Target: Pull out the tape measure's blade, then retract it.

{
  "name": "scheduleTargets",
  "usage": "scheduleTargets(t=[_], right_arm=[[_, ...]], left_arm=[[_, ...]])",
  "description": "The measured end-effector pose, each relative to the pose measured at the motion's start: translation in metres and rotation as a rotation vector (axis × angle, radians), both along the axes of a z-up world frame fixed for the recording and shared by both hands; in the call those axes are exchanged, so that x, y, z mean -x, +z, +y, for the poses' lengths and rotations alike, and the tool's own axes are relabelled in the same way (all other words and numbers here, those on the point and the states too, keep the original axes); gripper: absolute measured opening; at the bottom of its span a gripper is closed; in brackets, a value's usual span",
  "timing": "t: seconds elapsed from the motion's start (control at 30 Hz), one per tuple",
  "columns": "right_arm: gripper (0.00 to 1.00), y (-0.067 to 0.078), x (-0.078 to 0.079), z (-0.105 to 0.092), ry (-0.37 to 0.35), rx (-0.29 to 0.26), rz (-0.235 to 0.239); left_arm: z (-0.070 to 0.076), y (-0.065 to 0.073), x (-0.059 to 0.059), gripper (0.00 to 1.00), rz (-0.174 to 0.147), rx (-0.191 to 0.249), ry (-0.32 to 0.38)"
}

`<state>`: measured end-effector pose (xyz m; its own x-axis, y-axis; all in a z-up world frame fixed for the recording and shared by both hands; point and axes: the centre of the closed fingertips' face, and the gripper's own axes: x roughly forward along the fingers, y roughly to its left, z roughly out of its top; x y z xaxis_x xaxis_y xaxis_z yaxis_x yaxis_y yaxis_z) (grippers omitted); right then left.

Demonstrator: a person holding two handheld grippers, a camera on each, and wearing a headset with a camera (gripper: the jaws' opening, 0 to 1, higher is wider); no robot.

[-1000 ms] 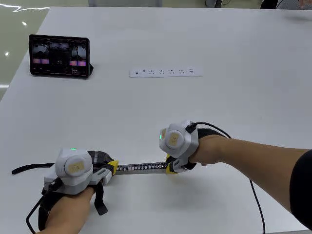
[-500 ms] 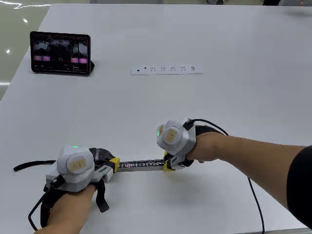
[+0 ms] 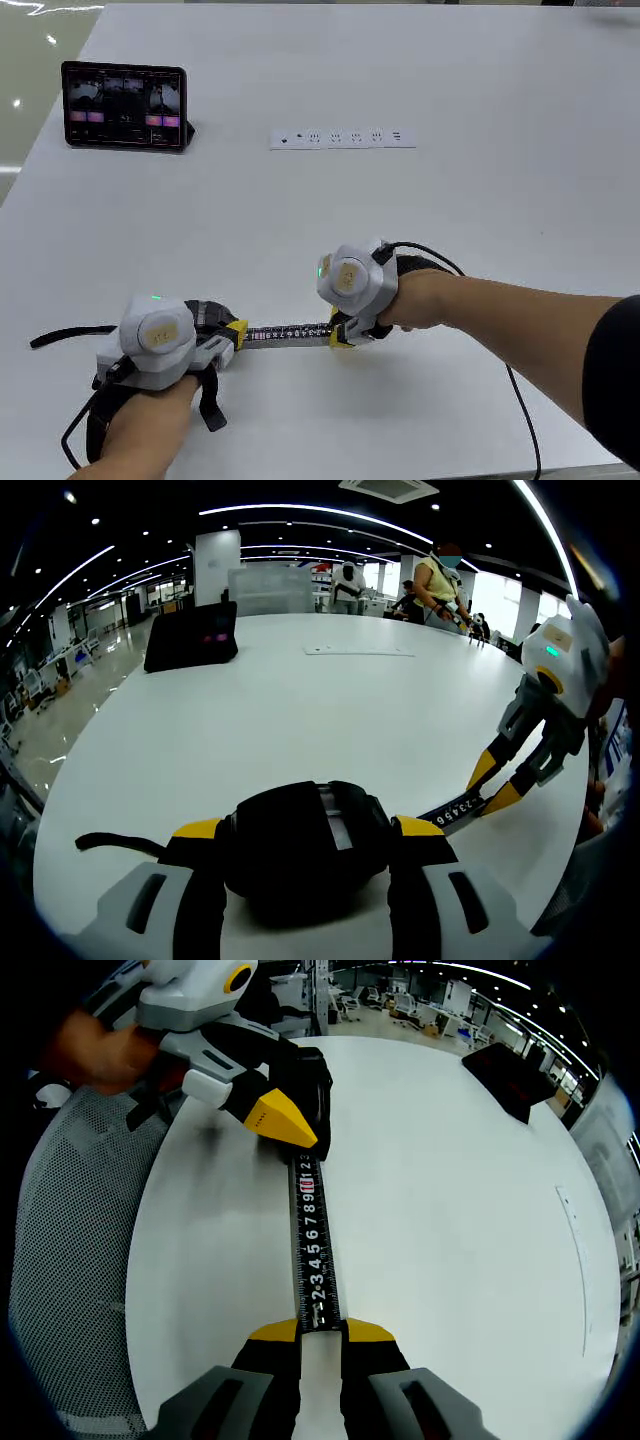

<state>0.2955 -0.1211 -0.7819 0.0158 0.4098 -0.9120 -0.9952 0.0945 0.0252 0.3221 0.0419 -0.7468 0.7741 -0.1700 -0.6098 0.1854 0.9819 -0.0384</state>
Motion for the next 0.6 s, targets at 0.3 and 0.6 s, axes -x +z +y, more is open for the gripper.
scheduleTargets(t=[0.3,0.6], right_arm=[[0.11,-0.0001,-0.0003,0.0055,0.003,-0.005,-0.006],[0.11,-0.0001,-0.0003,0.0100,0.004,-0.009,-0.005]], left_arm=[[-0.0003,0.0003,0.0004,0.62,0.000,0.000,0.000],[-0.0003,-0.0001,0.0004,0.62,0.001,0.001,0.002]])
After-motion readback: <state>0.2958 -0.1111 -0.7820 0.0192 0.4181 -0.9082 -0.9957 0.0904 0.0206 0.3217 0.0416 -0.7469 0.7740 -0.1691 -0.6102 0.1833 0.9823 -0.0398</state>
